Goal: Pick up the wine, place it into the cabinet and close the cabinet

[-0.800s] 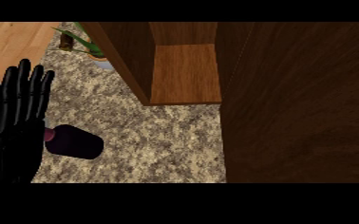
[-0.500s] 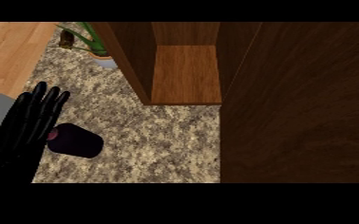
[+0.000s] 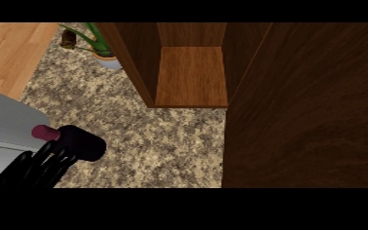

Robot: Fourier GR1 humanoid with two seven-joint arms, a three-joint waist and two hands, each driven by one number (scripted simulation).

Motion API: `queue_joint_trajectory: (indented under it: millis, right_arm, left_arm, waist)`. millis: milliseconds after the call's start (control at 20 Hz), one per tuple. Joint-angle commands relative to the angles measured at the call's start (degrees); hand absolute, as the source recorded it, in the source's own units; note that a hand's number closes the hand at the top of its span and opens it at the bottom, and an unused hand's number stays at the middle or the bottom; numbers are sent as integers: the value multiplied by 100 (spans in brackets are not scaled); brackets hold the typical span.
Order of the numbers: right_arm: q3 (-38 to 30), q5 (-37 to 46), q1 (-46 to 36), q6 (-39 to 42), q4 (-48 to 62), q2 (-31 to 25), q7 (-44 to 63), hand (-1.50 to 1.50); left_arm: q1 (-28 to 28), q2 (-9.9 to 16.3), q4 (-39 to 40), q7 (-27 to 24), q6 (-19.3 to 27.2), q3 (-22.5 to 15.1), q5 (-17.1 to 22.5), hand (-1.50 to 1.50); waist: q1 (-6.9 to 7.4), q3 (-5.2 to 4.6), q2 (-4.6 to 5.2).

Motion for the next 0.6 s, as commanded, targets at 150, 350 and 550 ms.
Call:
queue_joint_trajectory:
  millis: [150, 350, 550]
  right_arm:
    - [60, -197, -146, -206, -699, -1, 840, -150]
    - [-466, -824, -214, -20, -840, -289, 1125, -150]
    - [-547, -876, -137, -63, -1097, -305, 1293, -150]
  left_arm:
    - [730, 679, -810, 513, -244, 889, 1671, -150]
    - [839, 834, -1105, 799, -1, 1103, 2157, -150]
    - [759, 700, -1184, 878, 201, 1098, 1989, -150]
  waist:
    - [31, 0, 15]
    - [9, 4, 15]
    - [-20, 5, 14]
